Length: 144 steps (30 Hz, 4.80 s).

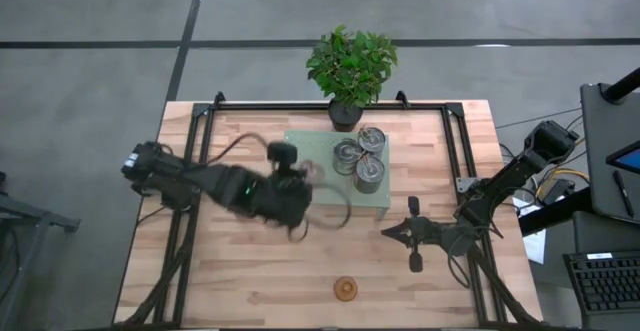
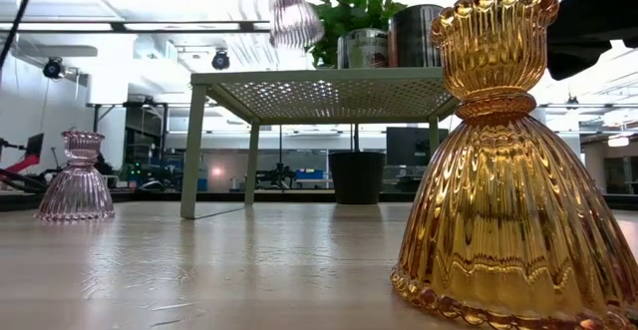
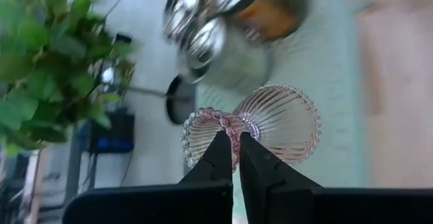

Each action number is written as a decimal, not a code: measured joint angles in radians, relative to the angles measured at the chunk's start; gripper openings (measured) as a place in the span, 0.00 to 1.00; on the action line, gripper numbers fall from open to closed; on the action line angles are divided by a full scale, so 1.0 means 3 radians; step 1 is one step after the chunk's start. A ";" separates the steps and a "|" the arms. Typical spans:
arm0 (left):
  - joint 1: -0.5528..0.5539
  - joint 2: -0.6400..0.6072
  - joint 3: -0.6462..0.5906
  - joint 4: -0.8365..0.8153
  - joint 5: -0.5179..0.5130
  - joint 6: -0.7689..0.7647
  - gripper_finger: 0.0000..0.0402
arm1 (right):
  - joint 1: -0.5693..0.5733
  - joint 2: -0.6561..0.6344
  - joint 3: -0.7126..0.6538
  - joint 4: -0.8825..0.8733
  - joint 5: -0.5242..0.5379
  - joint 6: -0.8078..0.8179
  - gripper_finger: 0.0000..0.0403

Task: Pick & Place candle stick holders
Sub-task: Put the bottom purple candle holder on the shelf, then put the yellow candle holder on the shelf

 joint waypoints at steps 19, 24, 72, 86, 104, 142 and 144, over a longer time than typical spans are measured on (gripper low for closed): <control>0.1454 0.0093 -0.0296 0.0567 0.0678 0.0572 0.00 | 0.0000 0.0000 -0.0001 -0.0025 0.0000 -0.0029 0.02; 0.1447 0.0182 -0.0352 0.0629 0.0650 0.0765 0.00 | 0.0000 0.0000 -0.0001 -0.0027 -0.0001 -0.0029 0.02; 0.1093 0.0267 -0.0007 0.0808 0.0247 0.0675 0.34 | -0.0001 0.0000 -0.0022 -0.0023 -0.0001 0.0009 0.02; 0.0195 0.0259 0.0052 0.0451 0.0715 -0.0384 0.34 | -0.0001 0.0001 -0.0022 0.0003 -0.0008 0.0034 0.02; -0.0789 0.0272 -0.1407 0.2826 0.0729 -0.0865 0.34 | 0.0008 0.0549 0.1238 -0.0826 -0.0861 -0.0431 0.02; -0.0575 0.1265 -0.0624 0.2974 0.2378 -0.0094 0.34 | 0.0066 0.0538 0.0638 0.0123 -0.1190 -0.0448 0.02; -0.0576 0.1344 -0.0530 0.2829 0.2380 -0.0046 0.34 | 0.0066 0.0496 0.0560 0.0272 -0.1191 -0.0443 0.02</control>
